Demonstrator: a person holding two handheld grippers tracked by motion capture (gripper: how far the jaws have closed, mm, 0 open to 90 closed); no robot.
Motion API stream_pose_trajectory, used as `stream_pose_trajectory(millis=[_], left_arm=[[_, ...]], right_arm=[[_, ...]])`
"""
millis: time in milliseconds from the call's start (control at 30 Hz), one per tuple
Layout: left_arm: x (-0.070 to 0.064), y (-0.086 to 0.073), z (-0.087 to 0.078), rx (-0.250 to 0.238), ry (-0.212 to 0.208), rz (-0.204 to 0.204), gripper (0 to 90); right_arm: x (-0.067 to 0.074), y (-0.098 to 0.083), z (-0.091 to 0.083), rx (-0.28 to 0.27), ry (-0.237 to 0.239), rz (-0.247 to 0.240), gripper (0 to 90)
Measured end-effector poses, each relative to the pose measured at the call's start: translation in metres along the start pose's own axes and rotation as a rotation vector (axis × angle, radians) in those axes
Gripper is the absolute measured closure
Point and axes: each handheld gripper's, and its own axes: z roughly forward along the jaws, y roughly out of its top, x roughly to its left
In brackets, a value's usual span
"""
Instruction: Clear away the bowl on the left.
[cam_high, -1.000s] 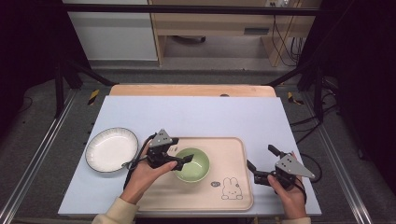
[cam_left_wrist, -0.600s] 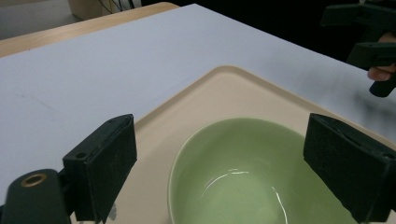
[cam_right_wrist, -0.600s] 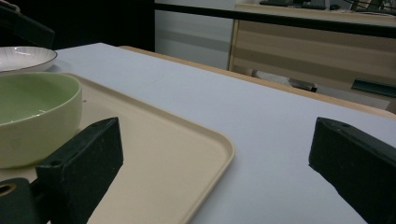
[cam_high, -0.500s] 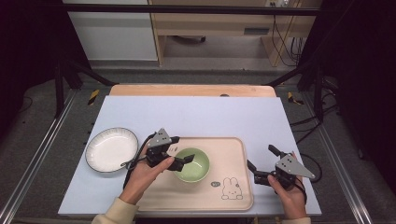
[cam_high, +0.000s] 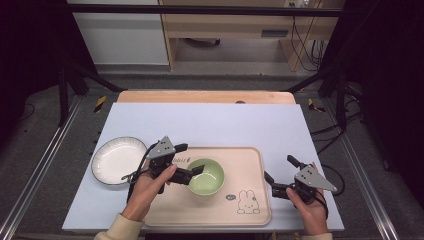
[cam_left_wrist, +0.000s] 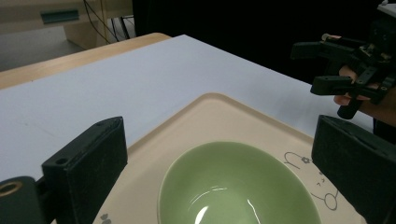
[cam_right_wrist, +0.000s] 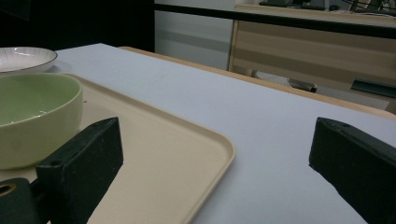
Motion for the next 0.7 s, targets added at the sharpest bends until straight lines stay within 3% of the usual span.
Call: stream_pose_trajectory(millis=[333, 700], left_arm=[[0.001, 0.005, -0.024, -0.037, 0.03, 0.017, 3.7], [0.013, 0.0, -0.053, -0.057, 0.088, 0.033, 3.8]], right_arm=[[0.0, 0.001, 0.0, -0.005, 0.0, 0.004, 3.1], [0.0, 0.001, -0.001, -0.003, -0.003, 0.002, 3.1]])
